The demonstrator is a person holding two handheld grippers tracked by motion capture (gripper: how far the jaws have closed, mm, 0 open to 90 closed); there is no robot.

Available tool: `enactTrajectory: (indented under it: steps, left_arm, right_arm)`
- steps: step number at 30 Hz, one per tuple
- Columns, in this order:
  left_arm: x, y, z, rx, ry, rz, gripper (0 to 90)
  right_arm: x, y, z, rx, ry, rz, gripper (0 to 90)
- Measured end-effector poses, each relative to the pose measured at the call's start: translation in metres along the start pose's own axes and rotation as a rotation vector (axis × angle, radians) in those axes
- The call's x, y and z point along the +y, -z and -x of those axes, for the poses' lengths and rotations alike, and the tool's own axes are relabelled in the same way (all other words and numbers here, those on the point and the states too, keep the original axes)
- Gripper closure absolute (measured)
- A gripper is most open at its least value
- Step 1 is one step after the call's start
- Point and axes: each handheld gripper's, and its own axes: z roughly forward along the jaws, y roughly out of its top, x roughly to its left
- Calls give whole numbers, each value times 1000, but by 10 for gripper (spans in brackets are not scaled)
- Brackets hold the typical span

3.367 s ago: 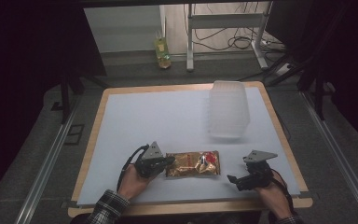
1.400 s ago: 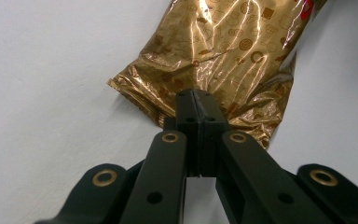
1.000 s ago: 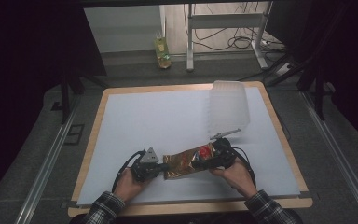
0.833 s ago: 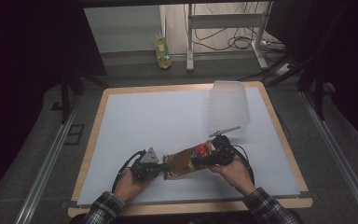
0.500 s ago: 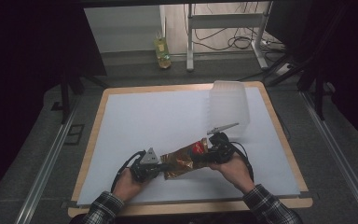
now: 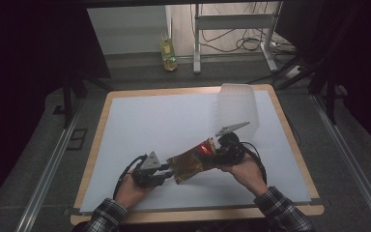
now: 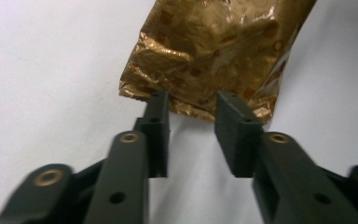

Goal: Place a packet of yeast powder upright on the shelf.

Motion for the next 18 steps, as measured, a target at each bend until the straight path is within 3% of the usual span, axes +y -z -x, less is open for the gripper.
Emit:
enactTrajectory:
  steps: [4, 7, 18]
  left_arm:
    - [0, -2, 2, 7, -22, 6, 488]
    - [0, -3, 4, 10, -33, 11, 381]
    - [1, -5, 5, 7, -47, 26, 194]
  right_arm:
    - [4, 6, -1, -22, 40, -1, 749]
    - [9, 11, -2, -45, 96, -4, 750]
    - [20, 27, 2, -70, 210, -6, 751]
